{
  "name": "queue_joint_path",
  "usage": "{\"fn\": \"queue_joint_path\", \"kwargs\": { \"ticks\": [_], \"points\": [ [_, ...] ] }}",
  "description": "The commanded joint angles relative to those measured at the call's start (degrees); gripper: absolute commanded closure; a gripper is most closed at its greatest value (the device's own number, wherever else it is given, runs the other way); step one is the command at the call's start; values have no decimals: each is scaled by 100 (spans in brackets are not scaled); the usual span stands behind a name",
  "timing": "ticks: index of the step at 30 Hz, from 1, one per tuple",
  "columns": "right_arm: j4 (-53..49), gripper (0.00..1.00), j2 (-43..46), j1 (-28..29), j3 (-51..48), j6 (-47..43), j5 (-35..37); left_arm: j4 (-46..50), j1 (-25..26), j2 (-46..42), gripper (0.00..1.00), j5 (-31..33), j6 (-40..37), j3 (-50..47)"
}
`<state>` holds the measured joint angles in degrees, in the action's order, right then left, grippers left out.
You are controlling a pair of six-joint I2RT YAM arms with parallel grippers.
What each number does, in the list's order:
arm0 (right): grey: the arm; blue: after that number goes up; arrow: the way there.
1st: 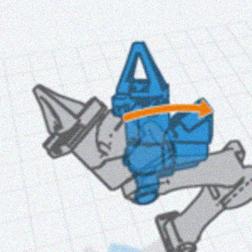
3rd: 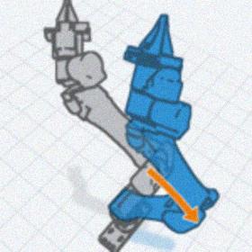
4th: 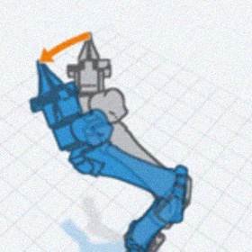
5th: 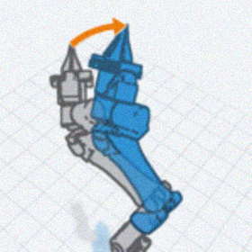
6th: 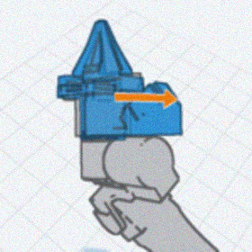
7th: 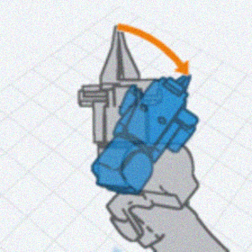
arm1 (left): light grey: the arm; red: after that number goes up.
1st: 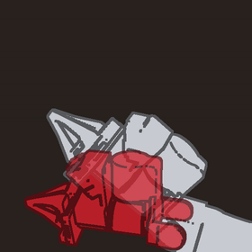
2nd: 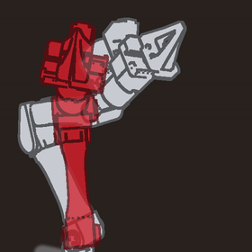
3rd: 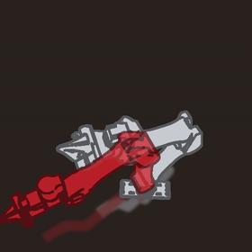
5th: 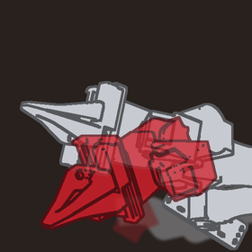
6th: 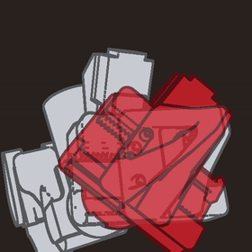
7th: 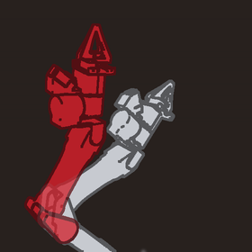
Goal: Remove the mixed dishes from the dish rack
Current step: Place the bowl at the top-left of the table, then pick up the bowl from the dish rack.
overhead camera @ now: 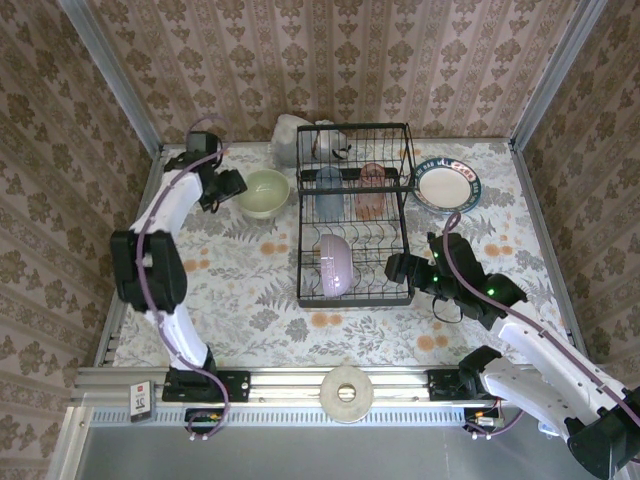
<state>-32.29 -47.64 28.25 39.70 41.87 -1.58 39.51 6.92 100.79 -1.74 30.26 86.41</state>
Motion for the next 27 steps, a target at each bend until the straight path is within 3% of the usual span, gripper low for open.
{"fn": "queue_joint_path", "kwargs": {
  "ticks": [1, 3, 9, 14, 16, 21, 27],
  "points": [
    [97, 0, -140, -22, 98, -352, 9, -255, 108, -948, 24, -210, -155, -624],
    [54, 0, -238, -30, 140, -471, 42, -434, 163, -1552, 22, -588, -224, -1062],
    [-154, 0, -590, -82, 334, -862, 329, -1369, 530, -3198, 19, -2686, -565, -2419],
    [-93, 1, -953, -285, 419, -994, 337, -2766, 1115, -3861, 18, -4308, -14, -3367],
    [-30, 2, -1136, -415, 441, -1042, 246, -3280, 1437, -3822, 18, -4632, 152, -3581],
    [-31, 6, -1551, -701, 554, -1180, 85, -3467, 2051, -3102, 24, -4920, 286, -3517],
    [118, 9, -1735, -931, 477, -1246, -85, -3930, 2256, -2316, 31, -5266, 681, -3578]
  ]
}}
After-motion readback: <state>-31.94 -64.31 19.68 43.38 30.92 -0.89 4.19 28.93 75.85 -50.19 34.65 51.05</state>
